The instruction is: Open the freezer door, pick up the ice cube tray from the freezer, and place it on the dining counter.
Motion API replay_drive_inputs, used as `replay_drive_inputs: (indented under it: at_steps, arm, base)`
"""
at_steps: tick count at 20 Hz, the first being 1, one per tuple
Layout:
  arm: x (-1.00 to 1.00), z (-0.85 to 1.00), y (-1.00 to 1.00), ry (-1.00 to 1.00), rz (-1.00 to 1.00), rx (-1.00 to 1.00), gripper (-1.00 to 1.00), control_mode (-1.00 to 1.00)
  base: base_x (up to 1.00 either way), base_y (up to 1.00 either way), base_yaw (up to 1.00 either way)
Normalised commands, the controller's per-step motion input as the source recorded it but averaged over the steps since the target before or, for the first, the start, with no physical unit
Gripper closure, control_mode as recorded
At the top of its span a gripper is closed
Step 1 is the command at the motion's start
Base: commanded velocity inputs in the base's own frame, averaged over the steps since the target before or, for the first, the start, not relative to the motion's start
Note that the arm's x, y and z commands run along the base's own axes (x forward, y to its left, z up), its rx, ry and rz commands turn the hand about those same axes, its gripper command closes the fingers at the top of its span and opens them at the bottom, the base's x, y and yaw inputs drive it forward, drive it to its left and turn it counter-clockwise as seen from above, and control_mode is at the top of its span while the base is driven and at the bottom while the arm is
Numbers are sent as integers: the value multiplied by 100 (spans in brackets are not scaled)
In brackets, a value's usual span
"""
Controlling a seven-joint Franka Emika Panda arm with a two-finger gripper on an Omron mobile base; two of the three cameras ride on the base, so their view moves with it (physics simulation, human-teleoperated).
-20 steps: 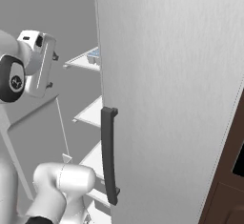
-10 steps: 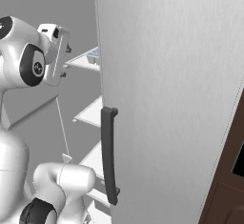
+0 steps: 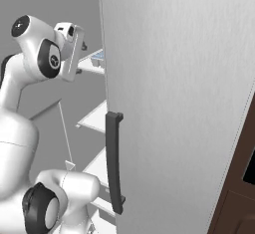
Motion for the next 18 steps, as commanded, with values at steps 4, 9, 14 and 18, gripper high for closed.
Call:
replay_drive_inputs:
  at_steps: [4,9,14,18]
  arm:
    - [61,-20,-2,0,-12,0,-100,-100]
    - [49,-21,-4,0,-3,0,-100,-100]
    - [45,-18,-11,0,0,0,-100,-100]
    - [47,-12,-9,0,0,0,-100,-100]
  base:
    - [0,0,0]
    - [0,0,0]
    - [0,0,0]
    - [0,0,0]
